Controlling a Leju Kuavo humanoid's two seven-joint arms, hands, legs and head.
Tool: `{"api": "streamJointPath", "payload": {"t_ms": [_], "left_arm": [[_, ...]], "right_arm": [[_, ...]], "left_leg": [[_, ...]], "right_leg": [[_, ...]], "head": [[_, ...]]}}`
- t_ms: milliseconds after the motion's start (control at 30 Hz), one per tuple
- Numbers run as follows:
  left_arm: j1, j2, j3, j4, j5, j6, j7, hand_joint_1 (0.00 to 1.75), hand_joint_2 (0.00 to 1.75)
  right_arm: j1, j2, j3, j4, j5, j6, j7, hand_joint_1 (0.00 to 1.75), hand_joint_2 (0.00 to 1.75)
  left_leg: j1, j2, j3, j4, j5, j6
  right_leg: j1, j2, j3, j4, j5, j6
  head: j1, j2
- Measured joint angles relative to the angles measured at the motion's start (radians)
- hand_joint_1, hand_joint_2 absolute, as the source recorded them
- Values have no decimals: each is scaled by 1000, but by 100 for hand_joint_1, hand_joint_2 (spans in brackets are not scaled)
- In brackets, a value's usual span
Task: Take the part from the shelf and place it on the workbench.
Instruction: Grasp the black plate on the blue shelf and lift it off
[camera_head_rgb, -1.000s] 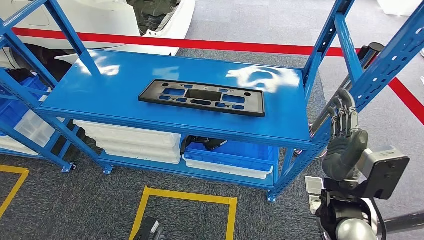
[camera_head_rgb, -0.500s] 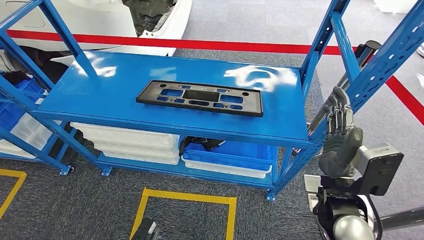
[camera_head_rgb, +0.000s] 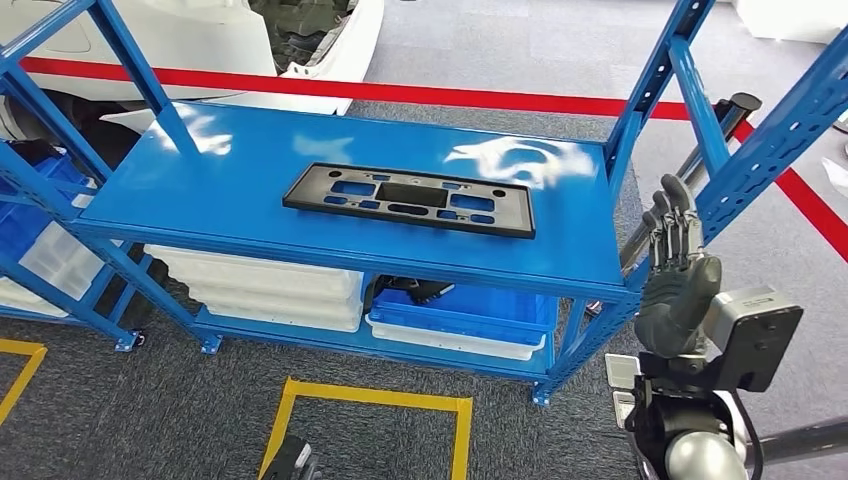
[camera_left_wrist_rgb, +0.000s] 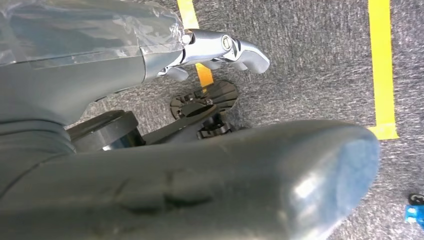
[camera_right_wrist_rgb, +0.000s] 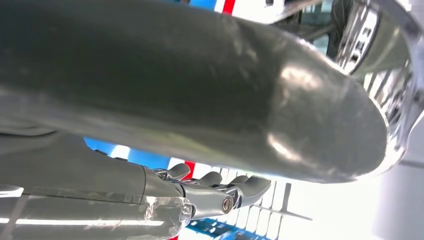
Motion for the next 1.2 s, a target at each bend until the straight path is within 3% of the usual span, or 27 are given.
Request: {"api": "streamJointPath", "payload": {"t_ms": [67, 100, 133, 167, 200, 267, 300, 433, 500, 567, 600, 633, 667, 733, 767, 800, 867, 967, 1033, 1100, 1133, 1167, 1200], "left_arm": [[0, 0, 0, 0, 0, -1, 0, 0, 0], [0, 0, 0, 0, 0, -2, 0, 0, 0], [0, 0, 0, 0, 0, -2, 1, 0, 0], [1, 0, 0, 0, 0, -2, 1, 0, 0], [0, 0, 0, 0, 0, -2, 1, 0, 0], [-1, 0, 0, 0, 0, -2, 1, 0, 0], [-1, 0, 0, 0, 0, -2, 1, 0, 0], [-2, 0, 0, 0, -1, -2, 2, 0, 0], [-5, 0, 0, 0, -2, -2, 2, 0, 0], [-6, 0, 0, 0, -3, -2, 2, 0, 0], [-5, 0, -1, 0, -3, -2, 2, 0, 0], [-3, 0, -1, 0, -3, -2, 2, 0, 0], [-2, 0, -1, 0, -3, -2, 2, 0, 0], [-1, 0, -1, 0, -3, -1, 2, 0, 0], [-1, 0, -1, 0, -3, -1, 2, 0, 0], [-2, 0, -1, 0, -3, -1, 2, 0, 0], [-1, 0, -1, 0, -2, 0, 2, 0, 0], [-2, 0, -1, 0, -1, 0, 1, 0, 0], [-4, 0, -1, 0, 0, 0, 1, 0, 0], [-5, 0, -2, 0, 0, 0, 1, 0, 0], [-4, 0, -2, 0, 1, 0, 1, 0, 0], [-3, 0, -2, 0, 2, 0, 2, 0, 0], [-2, 0, -1, 0, 2, 0, 2, 0, 0]], "right_arm": [[0, -1, 0, 1, -2, 0, 0, 0, 0], [1, -1, 0, 2, -3, 0, 0, 0, 0], [2, -1, 0, 2, -3, 0, 0, 0, 0], [2, -1, 0, 2, -3, 0, 0, 0, 0], [2, -1, 0, 3, -3, 0, 0, 0, 0], [1, -1, 1, 4, -3, 0, 0, 0, 0], [1, -1, 1, 4, -4, 0, 0, 0, 0], [0, -1, 2, 5, -4, 0, 0, 0, 0], [-1, -1, 2, 5, -4, 0, -1, 0, 0], [-1, -1, 2, 5, -5, 0, -1, 0, 0], [-1, -1, 2, 5, -6, 0, -1, 0, 0], [-1, -1, 2, 5, -6, 0, -1, 0, 0], [-1, -1, 2, 5, -7, 0, -1, 0, 0], [-2, -1, 2, 6, -7, 0, -1, 0, 0], [-4, -1, 3, 6, -7, 0, -1, 0, 0], [-5, -1, 3, 6, -7, 0, -1, 0, 0], [-9, -1, 4, 6, -8, 0, -1, 0, 0], [-13, -1, 5, 6, -8, 0, -1, 0, 0], [-16, -1, 6, 7, -8, 0, -1, 0, 0], [-16, -1, 9, 8, -8, 0, -1, 0, 0], [-15, -1, 10, 9, -9, -1, -1, 0, 0], [-15, -1, 12, 10, -10, -1, -1, 0, 0], [-15, -1, 13, 11, -12, -1, -1, 0, 0]], "left_leg": [[1, 0, 2, -2, -1, 2], [1, 0, 3, -1, -4, 2], [2, 0, 5, 0, -7, 0], [5, -2, 9, 2, -11, -3], [8, -3, 15, 5, -18, -8], [9, -6, 21, 14, -33, -22], [8, -7, 23, 17, -39, -29], [10, -6, 29, 24, -56, -50], [11, 0, -1, 98, -92, -59], [10, 6, -80, 241, -143, -63], [10, 7, -119, 299, -154, -62], [9, 7, -145, 325, -145, -60], [8, 7, -150, 309, -113, -55], [1, 7, -112, 186, -19, -39], [-4, 7, -91, 127, 13, -31], [-8, 7, -75, 84, 26, -25], [-15, 8, -67, 59, 20, -18], [-9, 7, -51, 35, 15, -7], [-4, 8, -36, 24, 12, 1], [-5, 8, -28, 23, 4, 6], [-5, 8, -23, 23, -1, 6], [-5, 7, -15, 23, -7, 6], [-6, 6, -5, 24, -14, 5]], "right_leg": [[-2, 0, -70, 132, -54, 5], [-4, 0, -99, 178, -64, 7], [-6, 0, -111, 189, -53, 9], [-8, -1, -102, 160, -22, 11], [-10, -1, -75, 94, 22, 13], [-10, 3, -20, -28, 74, 15], [-9, 5, -6, -59, 80, 11], [-5, 8, 2, -66, 63, -19], [-6, 4, 13, -69, 57, -33], [-3, -1, 22, -69, 47, -42], [-1, -3, 27, -69, 42, -45], [1, -3, 34, -69, 36, -46], [3, -3, 43, -69, 30, -46], [6, -3, 65, -70, 15, -44], [7, -3, 74, -70, 8, -41], [8, -2, 78, -71, 3, -36], [7, -3, 79, -74, -1, -25], [5, -4, 77, -60, -16, -9], [4, -3, 32, 32, -57, -2], [4, -3, -52, 165, -97, 3], [4, -3, -84, 202, -94, 5], [4, -3, -98, 200, -69, 5], [3, -3, -90, 157, -24, 4]], "head": [[11, 0], [14, 0], [16, 0], [18, 0], [21, 0], [29, 0], [31, 0], [17, 0], [5, 0], [-11, 0], [-16, 0], [-19, 0], [-23, 0], [-30, 0], [-32, 0], [-34, 0], [-36, 0], [-33, 0], [-21, 0], [-7, 0], [-3, 0], [1, 0], [5, 0]]}}
